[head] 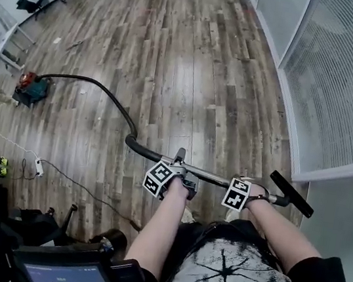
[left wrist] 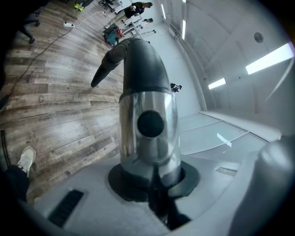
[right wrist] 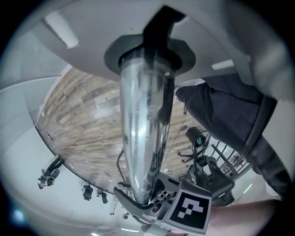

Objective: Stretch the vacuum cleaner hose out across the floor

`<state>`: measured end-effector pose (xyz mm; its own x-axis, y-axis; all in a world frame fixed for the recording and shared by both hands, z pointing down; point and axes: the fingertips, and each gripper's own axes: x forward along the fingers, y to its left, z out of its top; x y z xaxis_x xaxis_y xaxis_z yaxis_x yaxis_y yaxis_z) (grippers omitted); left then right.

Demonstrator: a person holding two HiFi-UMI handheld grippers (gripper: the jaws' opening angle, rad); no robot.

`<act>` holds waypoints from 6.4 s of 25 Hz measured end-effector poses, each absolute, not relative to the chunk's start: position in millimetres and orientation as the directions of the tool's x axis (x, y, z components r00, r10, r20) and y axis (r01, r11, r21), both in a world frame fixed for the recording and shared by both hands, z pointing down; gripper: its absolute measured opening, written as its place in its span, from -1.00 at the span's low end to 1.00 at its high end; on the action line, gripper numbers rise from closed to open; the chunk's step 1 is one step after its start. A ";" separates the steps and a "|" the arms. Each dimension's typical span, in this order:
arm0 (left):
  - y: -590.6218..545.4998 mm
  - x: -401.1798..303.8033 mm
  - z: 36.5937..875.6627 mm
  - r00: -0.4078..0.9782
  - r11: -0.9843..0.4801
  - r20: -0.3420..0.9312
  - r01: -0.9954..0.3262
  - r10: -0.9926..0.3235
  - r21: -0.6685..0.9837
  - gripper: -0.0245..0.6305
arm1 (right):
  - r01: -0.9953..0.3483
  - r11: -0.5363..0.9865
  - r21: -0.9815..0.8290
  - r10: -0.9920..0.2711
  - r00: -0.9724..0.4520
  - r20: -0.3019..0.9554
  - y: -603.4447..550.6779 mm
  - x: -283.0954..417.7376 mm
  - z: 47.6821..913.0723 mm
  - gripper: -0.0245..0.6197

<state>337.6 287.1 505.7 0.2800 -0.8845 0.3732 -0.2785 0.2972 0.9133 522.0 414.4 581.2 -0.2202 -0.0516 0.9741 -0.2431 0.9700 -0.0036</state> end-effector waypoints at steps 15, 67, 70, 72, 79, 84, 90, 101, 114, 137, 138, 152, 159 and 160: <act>271.6 486.1 523.0 0.300 0.300 0.406 -0.343 -0.863 0.890 -0.77 | -0.310 0.949 0.064 -0.134 -0.212 0.968 398.4 653.6 603.6 -0.72; 282.2 647.7 779.2 0.640 -0.095 0.612 -0.723 -0.464 0.684 -0.93 | -0.536 0.844 0.005 -0.100 -0.148 0.984 365.7 803.6 898.6 -0.72; 269.0 662.5 808.5 0.678 -0.192 0.569 -0.705 -0.465 0.683 -0.93 | -0.540 0.842 0.001 -0.095 -0.145 0.985 375.2 817.0 943.8 -0.72; 262.9 676.3 827.0 0.706 -0.261 0.535 -0.686 -0.464 0.680 -0.93 | -0.535 0.845 0.001 -0.094 -0.146 0.985 382.3 828.9 975.8 -0.72; 251.8 708.9 913.7 0.739 -0.331 0.447 -0.643 -0.504 0.690 -0.93 | -0.547 0.836 -0.028 -0.113 -0.222 0.969 396.5 868.9 1106.3 -0.72; 242.9 703.9 945.8 0.723 -0.329 0.401 -0.641 -0.562 0.694 -0.93 | -0.523 0.851 -0.039 -0.108 -0.247 0.963 407.5 892.8 1179.1 -0.72; 246.8 686.1 959.6 0.664 -0.320 0.422 -0.702 -0.617 0.637 -0.93 | -0.528 0.845 -0.087 -0.096 -0.309 0.946 420.6 897.0 1236.8 -0.72; 290.3 670.2 989.1 0.599 -0.256 0.488 -0.759 -0.635 0.599 -0.93 | -0.537 0.838 -0.100 -0.077 -0.297 0.952 430.5 913.7 1287.0 -0.71; 295.4 679.9 991.2 0.616 -0.277 0.491 -0.753 -0.616 0.597 -0.93 | -0.593 0.786 -0.174 -0.032 -0.320 0.947 437.4 910.8 1292.1 -0.42; 280.6 678.7 1001.8 0.660 -0.283 0.448 -0.702 -0.603 0.653 -0.93 | -0.608 0.768 -0.202 -0.093 -0.417 0.904 430.9 902.7 1215.2 -0.71; 279.5 678.6 1004.9 0.666 -0.288 0.451 -0.699 -0.594 0.654 -0.93 | -0.631 0.752 -0.194 -0.112 -0.411 0.905 427.2 901.8 1213.8 -0.80; 253.1 643.2 908.6 0.734 -0.437 0.490 -0.676 -0.470 0.593 -0.93 | -0.799 0.571 -0.186 -0.237 -0.377 0.895 390.9 831.5 1081.9 -0.91; 265.2 582.4 745.7 0.730 -0.362 0.365 -0.630 -0.578 0.687 -0.93 | -0.758 0.616 -0.215 -0.311 -0.485 0.817 374.1 779.4 883.0 -0.91; 267.4 577.7 722.1 0.723 -0.359 0.363 -0.635 -0.587 0.684 -0.93 | -0.753 0.622 -0.215 -0.335 -0.503 0.797 370.4 774.0 849.2 -0.91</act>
<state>577.7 267.4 722.1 0.7235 -0.5874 0.3627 -0.6346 -0.3589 0.6845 774.0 370.4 849.2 -0.5033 -0.3351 0.7965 -0.7534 0.6216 -0.2145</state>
